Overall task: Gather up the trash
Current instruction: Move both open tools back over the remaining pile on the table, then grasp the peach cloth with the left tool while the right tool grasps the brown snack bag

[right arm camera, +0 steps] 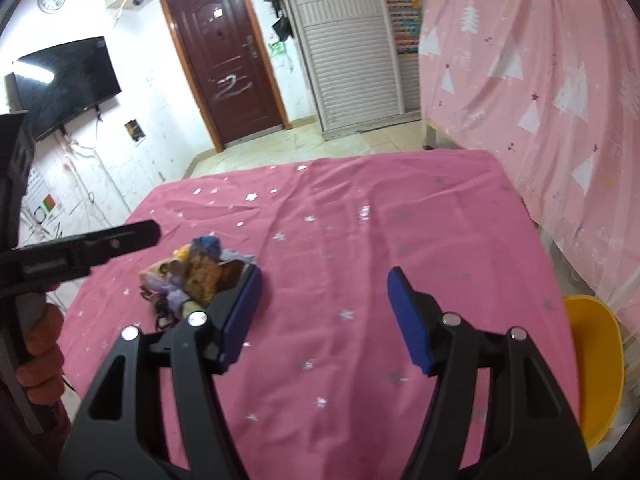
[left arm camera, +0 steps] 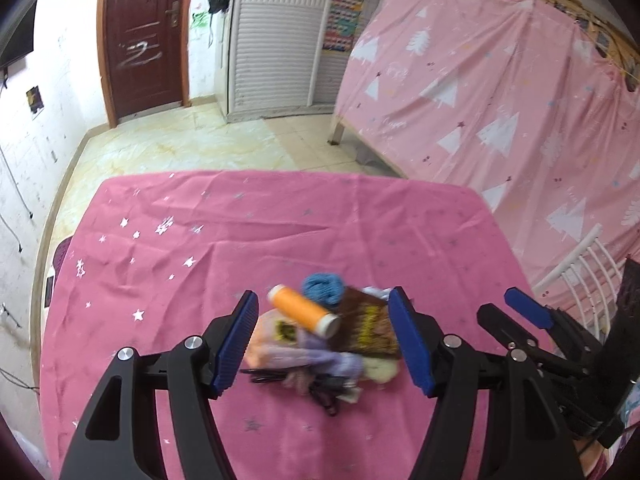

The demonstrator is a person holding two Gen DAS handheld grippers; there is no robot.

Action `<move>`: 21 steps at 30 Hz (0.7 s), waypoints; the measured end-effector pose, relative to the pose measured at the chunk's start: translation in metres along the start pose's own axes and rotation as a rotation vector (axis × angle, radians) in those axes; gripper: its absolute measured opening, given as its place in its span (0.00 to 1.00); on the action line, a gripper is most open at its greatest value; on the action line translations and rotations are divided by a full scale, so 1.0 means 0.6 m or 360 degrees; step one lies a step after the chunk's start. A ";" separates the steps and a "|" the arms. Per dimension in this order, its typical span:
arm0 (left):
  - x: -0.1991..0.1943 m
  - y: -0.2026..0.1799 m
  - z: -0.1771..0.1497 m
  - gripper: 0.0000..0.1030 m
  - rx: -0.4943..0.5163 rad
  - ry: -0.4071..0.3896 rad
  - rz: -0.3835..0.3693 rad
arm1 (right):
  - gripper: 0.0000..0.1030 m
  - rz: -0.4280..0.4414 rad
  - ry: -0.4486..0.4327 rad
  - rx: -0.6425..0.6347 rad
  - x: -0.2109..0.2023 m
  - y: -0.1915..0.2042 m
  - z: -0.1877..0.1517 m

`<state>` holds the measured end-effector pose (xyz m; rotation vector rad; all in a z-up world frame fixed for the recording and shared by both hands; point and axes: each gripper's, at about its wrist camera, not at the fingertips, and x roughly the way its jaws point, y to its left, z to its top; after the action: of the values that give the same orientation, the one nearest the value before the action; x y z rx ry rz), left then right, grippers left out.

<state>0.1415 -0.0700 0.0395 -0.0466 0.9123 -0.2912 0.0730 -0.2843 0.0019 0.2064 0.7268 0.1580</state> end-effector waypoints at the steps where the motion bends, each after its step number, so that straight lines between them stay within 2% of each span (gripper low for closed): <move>1: 0.002 0.004 -0.002 0.60 0.0000 0.0006 0.0008 | 0.61 0.0013 0.0011 -0.0013 0.004 0.009 0.000; 8: 0.019 0.042 -0.025 0.60 0.0065 0.0084 0.0029 | 0.65 0.0028 0.0058 -0.0066 0.025 0.040 0.002; 16: 0.047 0.046 -0.042 0.59 0.0164 0.0181 -0.0067 | 0.66 0.0062 0.0092 -0.0094 0.043 0.072 0.005; 17: 0.051 0.045 -0.044 0.53 0.0169 0.0184 -0.0080 | 0.66 0.0073 0.0095 -0.0096 0.044 0.076 0.006; 18: 0.054 0.045 -0.046 0.39 0.0177 0.0184 -0.0089 | 0.66 0.0080 0.0098 -0.0097 0.045 0.078 0.008; 21: 0.055 0.037 -0.054 0.23 0.0224 0.0141 -0.0054 | 0.66 0.0087 0.0110 -0.0111 0.051 0.088 0.011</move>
<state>0.1401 -0.0548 -0.0092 0.0813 0.9777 -0.3908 0.0966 -0.2277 -0.0003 0.1549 0.7836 0.2434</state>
